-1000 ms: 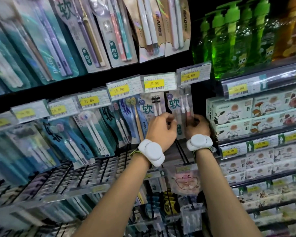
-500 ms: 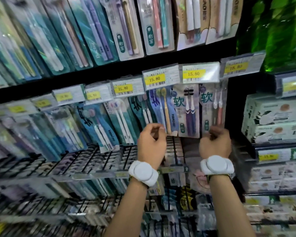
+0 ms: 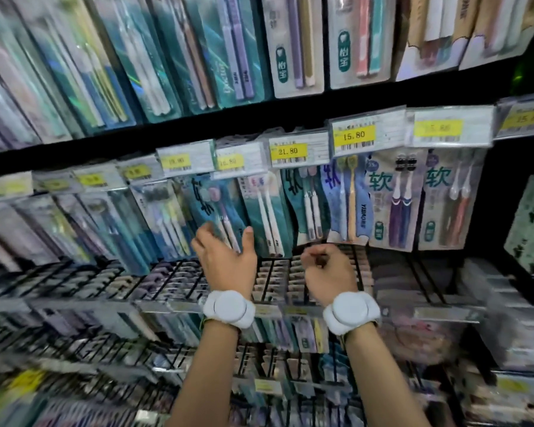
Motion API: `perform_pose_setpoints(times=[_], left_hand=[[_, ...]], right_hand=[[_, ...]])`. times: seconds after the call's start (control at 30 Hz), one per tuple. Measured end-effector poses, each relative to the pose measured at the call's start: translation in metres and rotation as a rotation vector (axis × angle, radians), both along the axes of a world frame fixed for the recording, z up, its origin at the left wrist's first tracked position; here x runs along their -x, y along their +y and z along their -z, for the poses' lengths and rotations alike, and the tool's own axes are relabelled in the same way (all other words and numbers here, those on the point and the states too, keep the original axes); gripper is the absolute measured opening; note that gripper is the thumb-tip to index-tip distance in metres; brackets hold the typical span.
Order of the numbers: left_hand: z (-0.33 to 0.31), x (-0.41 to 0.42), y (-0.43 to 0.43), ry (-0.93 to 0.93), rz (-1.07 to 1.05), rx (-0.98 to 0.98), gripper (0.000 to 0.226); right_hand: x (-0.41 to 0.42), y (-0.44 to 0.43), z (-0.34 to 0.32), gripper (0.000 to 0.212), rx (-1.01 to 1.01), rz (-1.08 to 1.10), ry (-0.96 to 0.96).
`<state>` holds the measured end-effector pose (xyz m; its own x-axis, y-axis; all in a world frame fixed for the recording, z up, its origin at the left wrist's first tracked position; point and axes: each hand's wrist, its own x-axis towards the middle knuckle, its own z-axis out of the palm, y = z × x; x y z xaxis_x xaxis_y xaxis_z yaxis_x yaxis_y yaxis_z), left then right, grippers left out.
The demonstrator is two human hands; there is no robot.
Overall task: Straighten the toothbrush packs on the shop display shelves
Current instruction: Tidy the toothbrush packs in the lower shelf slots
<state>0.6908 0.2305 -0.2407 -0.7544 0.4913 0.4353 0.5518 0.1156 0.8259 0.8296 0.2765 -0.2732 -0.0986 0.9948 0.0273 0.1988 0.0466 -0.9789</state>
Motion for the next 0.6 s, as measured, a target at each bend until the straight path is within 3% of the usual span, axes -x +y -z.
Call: perform_pose_setpoints(times=[0.17,0.6], left_hand=[[-0.015,0.017,0.002,0.000,0.031,0.057,0.098],[-0.011,0.037,-0.003,-0.038,0.100,-0.058,0.084]], right_hand=[[0.034,-0.008,0.000,0.013,-0.025,-0.042,-0.054],[0.060,-0.013,0.009,0.013,-0.006,-0.059,-0.069]])
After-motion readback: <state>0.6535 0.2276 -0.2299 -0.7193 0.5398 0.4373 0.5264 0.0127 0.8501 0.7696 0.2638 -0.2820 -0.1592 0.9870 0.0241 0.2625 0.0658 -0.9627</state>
